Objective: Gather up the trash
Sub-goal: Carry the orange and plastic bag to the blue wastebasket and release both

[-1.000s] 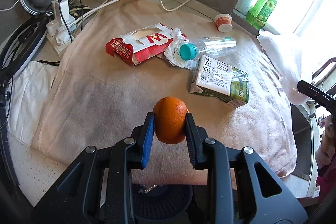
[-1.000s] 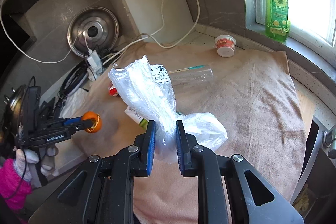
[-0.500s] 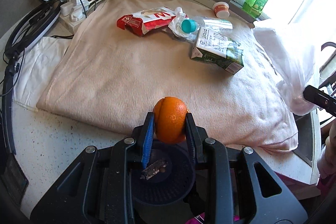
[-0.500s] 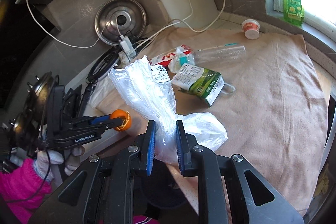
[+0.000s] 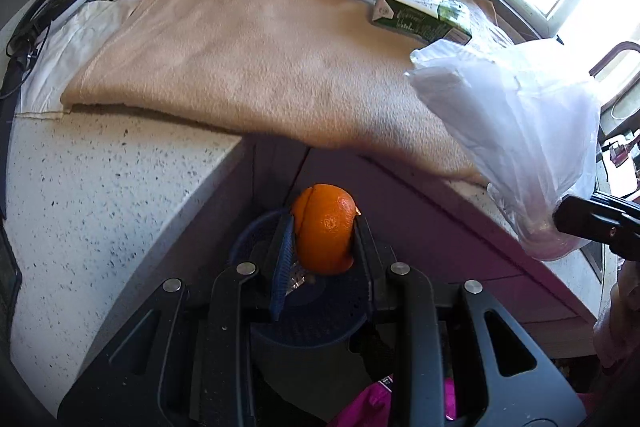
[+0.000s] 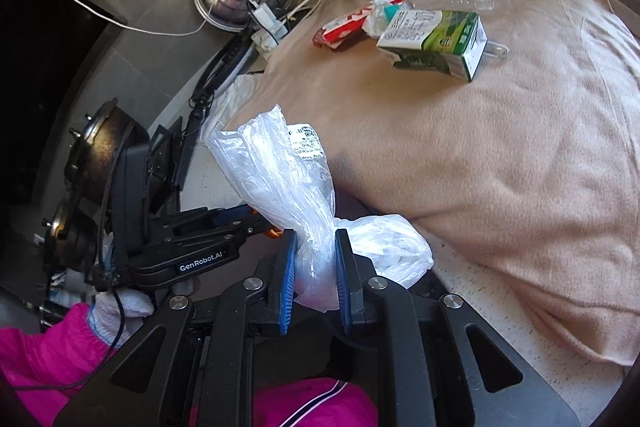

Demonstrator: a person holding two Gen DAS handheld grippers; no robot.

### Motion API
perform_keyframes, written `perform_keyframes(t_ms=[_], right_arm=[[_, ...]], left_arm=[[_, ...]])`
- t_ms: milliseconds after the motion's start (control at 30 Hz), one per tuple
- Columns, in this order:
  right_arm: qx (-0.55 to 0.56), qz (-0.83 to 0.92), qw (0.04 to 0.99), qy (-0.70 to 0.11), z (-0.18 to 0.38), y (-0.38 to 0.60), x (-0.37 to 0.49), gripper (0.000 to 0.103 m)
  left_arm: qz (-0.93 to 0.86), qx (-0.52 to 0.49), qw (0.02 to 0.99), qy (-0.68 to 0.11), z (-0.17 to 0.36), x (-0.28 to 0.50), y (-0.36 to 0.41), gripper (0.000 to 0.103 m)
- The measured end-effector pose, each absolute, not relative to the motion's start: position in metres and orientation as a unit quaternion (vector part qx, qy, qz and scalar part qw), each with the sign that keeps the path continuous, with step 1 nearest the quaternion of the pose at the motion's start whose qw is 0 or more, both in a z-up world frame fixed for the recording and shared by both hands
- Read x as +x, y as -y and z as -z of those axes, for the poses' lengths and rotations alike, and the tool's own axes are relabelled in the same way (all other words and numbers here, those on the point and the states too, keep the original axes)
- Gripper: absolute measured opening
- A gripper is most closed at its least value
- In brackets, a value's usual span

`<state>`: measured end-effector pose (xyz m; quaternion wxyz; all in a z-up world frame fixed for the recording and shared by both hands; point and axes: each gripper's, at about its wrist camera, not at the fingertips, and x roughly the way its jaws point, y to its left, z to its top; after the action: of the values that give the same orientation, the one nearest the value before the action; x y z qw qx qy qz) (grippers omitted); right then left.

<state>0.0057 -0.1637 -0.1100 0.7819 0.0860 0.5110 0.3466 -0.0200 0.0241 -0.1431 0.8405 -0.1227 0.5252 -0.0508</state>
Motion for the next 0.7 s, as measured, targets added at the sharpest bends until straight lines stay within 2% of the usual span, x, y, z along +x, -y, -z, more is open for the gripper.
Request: perform_keyframes(t_ms=[300, 700], right_arm=[[0.110, -0.334, 0.754, -0.554, 0.150, 0.152, -0.007, 0.016], [0.063, -0.293, 0.752, -0.587, 0.207, 0.142, -0.010, 0.016]], left_arm=[[0.047, -0.144, 0.814, -0.560, 0.184, -0.043, -0.024, 0.028], [0.041, -0.144, 0.791, -0.593, 0.224, -0.048, -0.026, 0.028]])
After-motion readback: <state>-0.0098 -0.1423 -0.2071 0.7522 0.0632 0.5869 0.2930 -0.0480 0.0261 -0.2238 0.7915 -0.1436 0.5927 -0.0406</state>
